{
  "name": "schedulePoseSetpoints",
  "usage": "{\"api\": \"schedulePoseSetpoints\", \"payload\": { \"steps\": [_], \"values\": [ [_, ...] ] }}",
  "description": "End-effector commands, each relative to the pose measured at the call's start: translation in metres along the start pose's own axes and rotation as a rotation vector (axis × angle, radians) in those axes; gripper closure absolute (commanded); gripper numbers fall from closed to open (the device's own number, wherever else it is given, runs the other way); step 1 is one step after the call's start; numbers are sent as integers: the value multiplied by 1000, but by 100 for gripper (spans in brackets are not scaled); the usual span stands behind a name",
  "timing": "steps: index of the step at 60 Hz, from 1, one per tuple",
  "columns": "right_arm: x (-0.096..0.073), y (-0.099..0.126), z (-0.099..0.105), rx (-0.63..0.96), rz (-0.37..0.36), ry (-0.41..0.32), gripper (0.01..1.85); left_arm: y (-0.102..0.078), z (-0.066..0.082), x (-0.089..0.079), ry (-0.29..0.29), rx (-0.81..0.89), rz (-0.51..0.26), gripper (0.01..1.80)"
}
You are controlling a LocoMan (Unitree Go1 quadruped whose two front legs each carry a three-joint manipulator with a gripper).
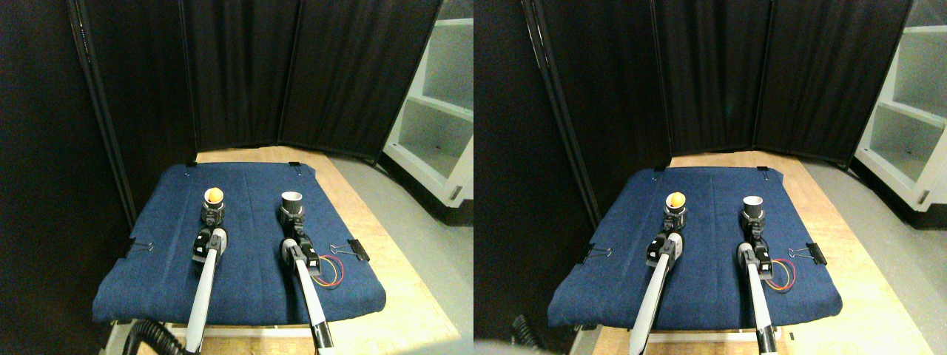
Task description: Pour (bimanual)
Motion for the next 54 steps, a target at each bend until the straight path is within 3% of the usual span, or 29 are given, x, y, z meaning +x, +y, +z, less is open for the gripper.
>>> {"api": "schedulePoseSetpoints", "payload": {
  "steps": [1,7,14,30,43,54],
  "values": [
    [-1,-3,1,-58,-57,2,151,5,1,3,-8,17,21,148],
    [-1,-2,3,-108,-68,64,147,3,1,2,-17,19,21,148],
    [-2,-1,3,-118,-91,87,146,2,2,3,-18,17,24,148],
    [-1,-3,4,-109,-106,69,147,0,4,5,-25,22,13,148],
    [-2,-15,7,-39,-48,66,150,-3,6,6,-19,23,4,148],
    [-7,-22,10,-23,-47,60,149,-2,6,10,-20,29,4,148]
  ]
}}
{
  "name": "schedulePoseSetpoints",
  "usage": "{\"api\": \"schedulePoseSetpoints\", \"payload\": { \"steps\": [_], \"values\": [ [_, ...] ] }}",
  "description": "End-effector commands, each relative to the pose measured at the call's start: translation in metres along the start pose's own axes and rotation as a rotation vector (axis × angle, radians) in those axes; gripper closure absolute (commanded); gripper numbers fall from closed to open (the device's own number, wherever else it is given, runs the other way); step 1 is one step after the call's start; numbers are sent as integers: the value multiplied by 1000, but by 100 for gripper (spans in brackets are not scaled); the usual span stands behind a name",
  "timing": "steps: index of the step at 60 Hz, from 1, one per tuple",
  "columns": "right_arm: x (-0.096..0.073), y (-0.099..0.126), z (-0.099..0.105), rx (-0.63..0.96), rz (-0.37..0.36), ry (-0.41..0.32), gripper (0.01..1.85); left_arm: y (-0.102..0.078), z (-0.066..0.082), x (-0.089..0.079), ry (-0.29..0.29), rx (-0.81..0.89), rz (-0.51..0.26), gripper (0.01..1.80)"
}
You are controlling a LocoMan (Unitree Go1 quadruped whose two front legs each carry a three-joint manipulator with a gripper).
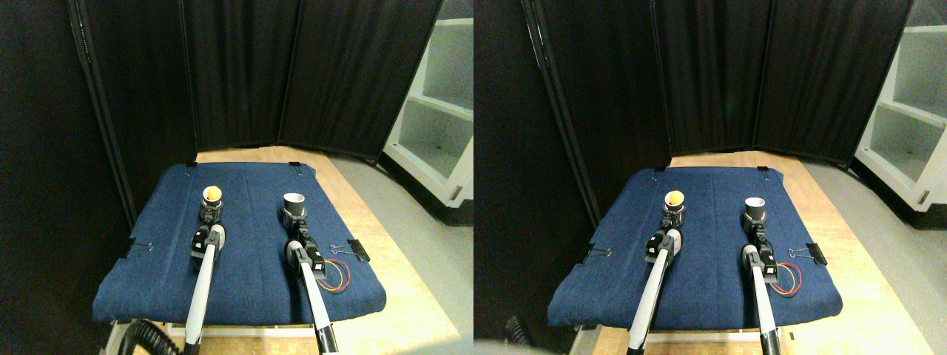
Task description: Pour (bimanual)
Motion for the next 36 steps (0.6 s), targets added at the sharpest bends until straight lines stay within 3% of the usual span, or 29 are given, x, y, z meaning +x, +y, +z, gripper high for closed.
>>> {"api": "schedulePoseSetpoints", "payload": {
  "steps": [1,15,23,36],
  "values": [
    [-4,-13,4,-38,-55,-7,148,1,-1,3,-17,13,0,148],
    [-13,-8,7,-122,-122,-27,145,0,-3,2,-25,17,-1,148],
    [-15,-7,9,-188,-139,22,141,-1,-4,0,-29,25,-2,148],
    [-16,-8,8,-135,-164,24,141,-1,-5,-4,-45,37,8,148]
  ]
}}
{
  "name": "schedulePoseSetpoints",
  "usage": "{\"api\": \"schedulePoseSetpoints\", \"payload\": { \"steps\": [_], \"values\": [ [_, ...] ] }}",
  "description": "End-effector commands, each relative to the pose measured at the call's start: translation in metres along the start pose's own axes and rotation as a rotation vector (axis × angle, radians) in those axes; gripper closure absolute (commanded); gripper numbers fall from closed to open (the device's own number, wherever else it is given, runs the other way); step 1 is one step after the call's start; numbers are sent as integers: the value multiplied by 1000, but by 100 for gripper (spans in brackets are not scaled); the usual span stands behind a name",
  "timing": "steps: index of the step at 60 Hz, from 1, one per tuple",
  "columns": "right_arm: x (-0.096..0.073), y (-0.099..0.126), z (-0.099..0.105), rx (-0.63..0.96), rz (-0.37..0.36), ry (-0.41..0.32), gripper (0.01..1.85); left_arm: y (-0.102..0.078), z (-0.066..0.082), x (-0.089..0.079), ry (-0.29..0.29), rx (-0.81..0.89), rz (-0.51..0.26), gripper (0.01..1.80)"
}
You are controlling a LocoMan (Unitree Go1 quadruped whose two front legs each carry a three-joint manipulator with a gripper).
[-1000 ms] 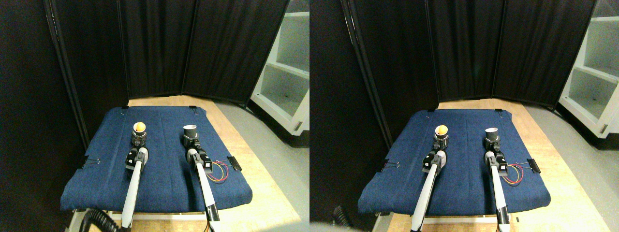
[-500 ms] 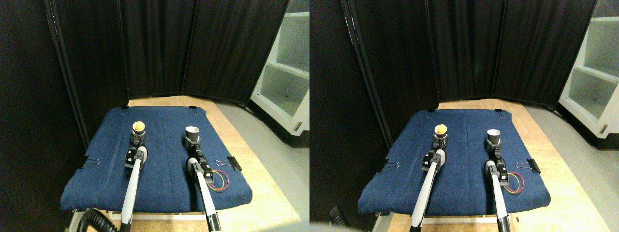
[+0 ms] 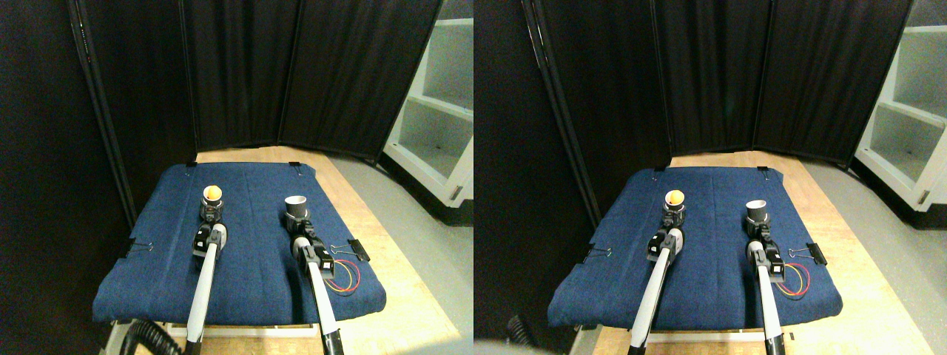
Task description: Pour (bimanual)
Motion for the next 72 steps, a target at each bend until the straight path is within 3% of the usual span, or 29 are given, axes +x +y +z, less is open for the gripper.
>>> {"api": "schedulePoseSetpoints", "payload": {
  "steps": [1,10,14,20,32,44,53,63,72],
  "values": [
    [0,-11,0,-16,-62,-10,141,1,-3,-3,-17,23,7,148],
    [-1,-14,2,11,-84,19,128,3,-4,-7,-29,29,11,144],
    [-1,-16,5,-17,-91,54,96,5,-4,-8,-16,48,18,113],
    [-1,-16,6,8,-94,65,74,7,-5,-10,-17,45,26,92],
    [-1,-20,9,22,-93,98,46,10,-7,-14,-13,31,28,85],
    [-4,-21,10,15,-73,103,39,8,-4,-18,-18,36,11,78],
    [-12,-17,8,19,-41,103,44,8,-3,-22,-11,35,-8,75],
    [-20,-8,7,18,0,87,38,0,-2,-34,9,30,-33,73],
    [-29,2,4,0,41,97,43,-9,-2,-47,45,30,-74,75]
  ]
}}
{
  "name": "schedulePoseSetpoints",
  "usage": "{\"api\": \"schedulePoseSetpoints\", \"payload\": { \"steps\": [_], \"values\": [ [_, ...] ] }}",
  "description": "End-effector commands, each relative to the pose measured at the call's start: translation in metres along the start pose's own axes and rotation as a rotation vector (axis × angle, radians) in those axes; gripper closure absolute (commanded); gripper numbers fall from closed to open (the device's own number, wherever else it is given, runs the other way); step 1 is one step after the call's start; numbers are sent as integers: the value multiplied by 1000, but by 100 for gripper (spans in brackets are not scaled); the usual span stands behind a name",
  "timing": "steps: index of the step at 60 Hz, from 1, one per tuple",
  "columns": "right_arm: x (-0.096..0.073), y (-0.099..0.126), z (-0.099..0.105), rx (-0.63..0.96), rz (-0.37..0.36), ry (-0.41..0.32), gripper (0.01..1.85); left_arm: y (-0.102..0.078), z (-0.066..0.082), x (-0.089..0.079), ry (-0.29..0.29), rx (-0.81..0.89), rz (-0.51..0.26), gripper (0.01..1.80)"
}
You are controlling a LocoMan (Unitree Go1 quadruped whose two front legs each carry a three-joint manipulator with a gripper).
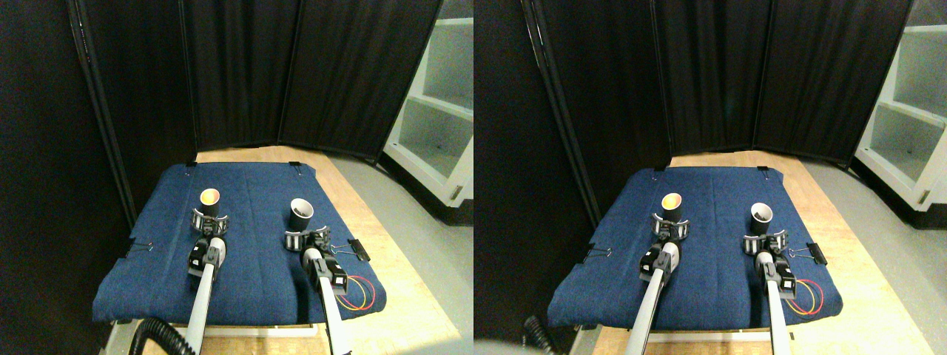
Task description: Pour (bimanual)
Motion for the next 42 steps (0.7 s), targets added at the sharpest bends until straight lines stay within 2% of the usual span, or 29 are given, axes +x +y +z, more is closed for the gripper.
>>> {"api": "schedulePoseSetpoints", "payload": {
  "steps": [1,18,30,32,42],
  "values": [
    [-5,16,-4,-1,62,-2,43,-13,-2,-7,16,-2,-56,76],
    [-14,35,-14,-30,109,4,53,-26,-6,-21,75,-12,-83,81],
    [-18,43,-19,-7,131,24,53,-33,-8,-29,106,-37,-88,84],
    [-19,46,-20,-11,149,28,49,-35,-9,-32,120,-48,-90,85],
    [-26,53,-23,-13,179,34,45,-38,-12,-45,116,-72,-102,84]
  ]
}}
